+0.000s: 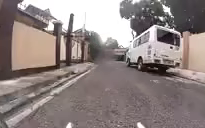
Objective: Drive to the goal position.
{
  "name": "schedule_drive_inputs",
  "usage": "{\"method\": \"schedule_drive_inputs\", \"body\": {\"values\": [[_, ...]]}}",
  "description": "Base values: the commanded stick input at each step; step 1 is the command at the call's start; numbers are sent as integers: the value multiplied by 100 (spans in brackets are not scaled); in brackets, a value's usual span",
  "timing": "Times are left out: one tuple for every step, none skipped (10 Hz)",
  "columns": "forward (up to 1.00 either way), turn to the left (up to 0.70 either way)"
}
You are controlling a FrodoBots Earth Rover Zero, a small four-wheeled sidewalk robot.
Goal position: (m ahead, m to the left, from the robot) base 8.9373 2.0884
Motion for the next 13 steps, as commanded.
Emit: {"method": "schedule_drive_inputs", "body": {"values": [[70, 0], [70, 0], [70, 0], [70, 0], [70, 0], [70, 0], [70, 0], [70, 0], [70, 0], [70, 0], [70, 0], [70, 0], [70, 0]]}}
